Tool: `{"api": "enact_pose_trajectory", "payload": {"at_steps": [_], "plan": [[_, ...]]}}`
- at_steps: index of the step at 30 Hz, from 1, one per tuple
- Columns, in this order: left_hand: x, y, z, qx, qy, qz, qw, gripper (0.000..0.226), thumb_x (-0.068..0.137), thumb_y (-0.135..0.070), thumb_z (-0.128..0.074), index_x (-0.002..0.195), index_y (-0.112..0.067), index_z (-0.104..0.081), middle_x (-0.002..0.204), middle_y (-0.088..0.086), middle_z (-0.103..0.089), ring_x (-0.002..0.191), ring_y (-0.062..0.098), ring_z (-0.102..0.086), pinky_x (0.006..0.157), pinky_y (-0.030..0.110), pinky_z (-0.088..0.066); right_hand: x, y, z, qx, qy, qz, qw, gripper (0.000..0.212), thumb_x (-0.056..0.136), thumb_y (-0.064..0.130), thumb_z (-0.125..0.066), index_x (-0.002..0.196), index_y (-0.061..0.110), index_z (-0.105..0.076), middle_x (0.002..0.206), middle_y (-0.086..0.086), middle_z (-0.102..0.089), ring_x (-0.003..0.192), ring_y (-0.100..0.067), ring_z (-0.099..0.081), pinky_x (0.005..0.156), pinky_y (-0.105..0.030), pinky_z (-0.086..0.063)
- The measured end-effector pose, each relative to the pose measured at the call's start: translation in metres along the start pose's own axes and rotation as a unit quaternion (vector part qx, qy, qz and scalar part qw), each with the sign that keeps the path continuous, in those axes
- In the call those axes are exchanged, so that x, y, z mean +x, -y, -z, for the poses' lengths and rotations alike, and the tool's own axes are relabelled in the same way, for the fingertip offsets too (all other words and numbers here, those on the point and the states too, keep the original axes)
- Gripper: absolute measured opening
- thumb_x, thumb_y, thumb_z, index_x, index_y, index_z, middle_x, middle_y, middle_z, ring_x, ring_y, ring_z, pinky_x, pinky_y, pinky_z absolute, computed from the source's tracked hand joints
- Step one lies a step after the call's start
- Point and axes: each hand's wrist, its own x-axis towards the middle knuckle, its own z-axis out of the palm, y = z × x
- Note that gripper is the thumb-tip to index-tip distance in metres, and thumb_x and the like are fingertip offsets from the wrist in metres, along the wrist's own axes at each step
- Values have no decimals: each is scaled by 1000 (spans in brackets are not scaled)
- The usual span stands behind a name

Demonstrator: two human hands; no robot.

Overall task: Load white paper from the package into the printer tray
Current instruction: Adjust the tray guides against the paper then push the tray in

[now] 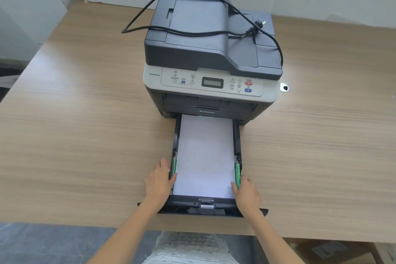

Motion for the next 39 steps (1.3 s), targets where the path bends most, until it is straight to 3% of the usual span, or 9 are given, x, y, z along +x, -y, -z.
{"api": "enact_pose_trajectory", "payload": {"at_steps": [5,11,18,25,29,34,39], "plan": [[1,-7,-3,109,8,-34,993,36,92,-47,-50,105,-14,-57,107,3,-58,92,20,-59,59,31,-48,5,1,2,-16,10,11,1000,43,97,44,-42,118,7,-51,109,-9,-61,94,-25,-62,70,-32,-49],[5,-18,-4,161,34,-15,986,34,96,-40,-48,118,-15,-54,118,3,-54,102,19,-57,63,28,-46,5,0,4,-13,20,17,1000,47,95,48,-45,117,7,-49,109,-10,-62,96,-24,-61,69,-31,-48],[5,-25,-7,162,57,4,985,24,96,-25,-50,117,-13,-56,123,4,-51,105,19,-56,68,28,-49,5,-4,3,1,23,28,999,29,98,30,-46,116,8,-49,103,-9,-61,88,-25,-61,65,-31,-45],[7,-28,-11,122,78,8,989,23,95,-11,-54,117,-8,-55,131,6,-42,110,20,-53,77,29,-52,8,-7,2,-2,26,50,998,26,99,26,-42,115,7,-49,103,-9,-61,87,-24,-61,62,-29,-40],[4,-25,-10,94,69,0,993,24,98,-15,-49,120,-8,-53,135,6,-40,113,20,-50,77,30,-51,10,-7,2,-7,32,58,998,27,98,27,-43,115,7,-49,103,-9,-62,89,-24,-62,64,-30,-44],[9,-22,1,75,63,-17,995,30,100,-29,-45,104,-4,-61,124,7,-53,95,26,-63,73,35,-51,13,-9,3,-26,42,71,996,32,98,34,-45,116,8,-49,105,-8,-62,91,-25,-62,63,-29,-41],[19,-15,9,51,60,-24,997,35,99,-27,-45,84,-6,-67,89,10,-69,82,28,-67,63,33,-48,15,-12,8,-30,34,66,997,37,98,42,-37,100,8,-53,99,-11,-66,86,-31,-64,63,-34,-44]]}}
